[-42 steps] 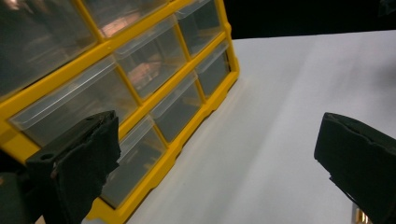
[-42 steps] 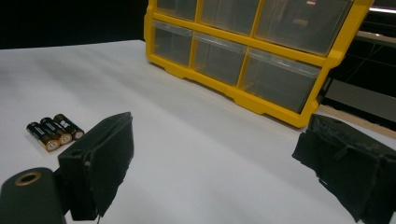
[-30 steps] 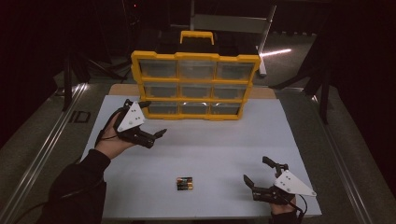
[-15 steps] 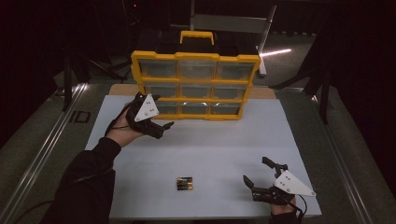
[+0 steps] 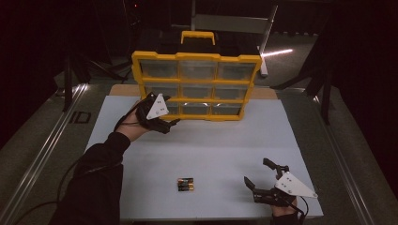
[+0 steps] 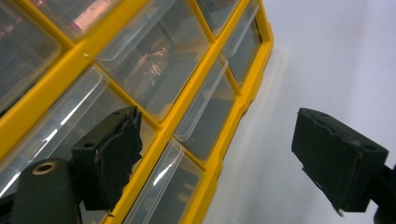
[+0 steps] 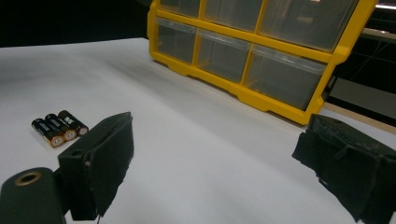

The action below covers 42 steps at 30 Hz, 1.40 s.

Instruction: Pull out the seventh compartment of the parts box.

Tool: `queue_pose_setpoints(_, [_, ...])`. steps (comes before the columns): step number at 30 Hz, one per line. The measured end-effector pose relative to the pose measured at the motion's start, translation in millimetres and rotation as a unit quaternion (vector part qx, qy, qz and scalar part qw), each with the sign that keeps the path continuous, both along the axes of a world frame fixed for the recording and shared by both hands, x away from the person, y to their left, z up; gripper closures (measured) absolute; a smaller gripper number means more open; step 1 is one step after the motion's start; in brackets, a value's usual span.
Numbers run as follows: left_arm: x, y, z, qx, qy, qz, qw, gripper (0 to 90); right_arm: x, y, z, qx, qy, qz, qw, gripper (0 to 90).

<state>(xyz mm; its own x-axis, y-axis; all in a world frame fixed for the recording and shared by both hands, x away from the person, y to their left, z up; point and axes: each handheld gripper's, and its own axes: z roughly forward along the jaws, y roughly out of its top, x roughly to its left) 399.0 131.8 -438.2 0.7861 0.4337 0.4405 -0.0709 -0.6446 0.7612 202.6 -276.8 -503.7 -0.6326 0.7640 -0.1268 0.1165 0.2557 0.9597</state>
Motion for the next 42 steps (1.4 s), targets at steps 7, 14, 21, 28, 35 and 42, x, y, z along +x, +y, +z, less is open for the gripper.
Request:
queue_pose_setpoints(7, [12.7,-7.9,-12.0,0.030,-0.004,0.003,0.9995,25.9,0.6,-1.2,-1.0,0.003,0.002,0.000,1.0000,9.2])
queue_pose_setpoints(14, [19.5,-9.9,-22.2,0.054,-0.038,-0.005,0.9978,32.2,1.4,-1.1,-2.9,0.003,0.006,0.001,1.0000,9.2])
queue_pose_setpoints(21, [28.3,-11.9,-38.7,0.085,-0.065,-0.010,0.9942,42.4,1.5,-2.3,-3.7,0.002,0.009,0.000,1.0000,9.2])
queue_pose_setpoints(28, [33.9,-14.8,-45.5,0.095,-0.085,-0.018,0.9917,52.4,1.5,-1.8,-5.1,0.002,0.012,0.007,0.9999,9.2])
queue_pose_setpoints(35, [38.9,-19.7,-57.9,0.119,-0.139,-0.001,0.9832,54.4,1.6,-3.8,-5.5,0.003,0.014,0.006,0.9999,9.3])
queue_pose_setpoints(42, [39.8,-21.2,-65.7,0.138,-0.148,-0.002,0.9793,58.7,1.3,-3.7,-5.8,0.003,0.016,0.007,0.9998,9.3])
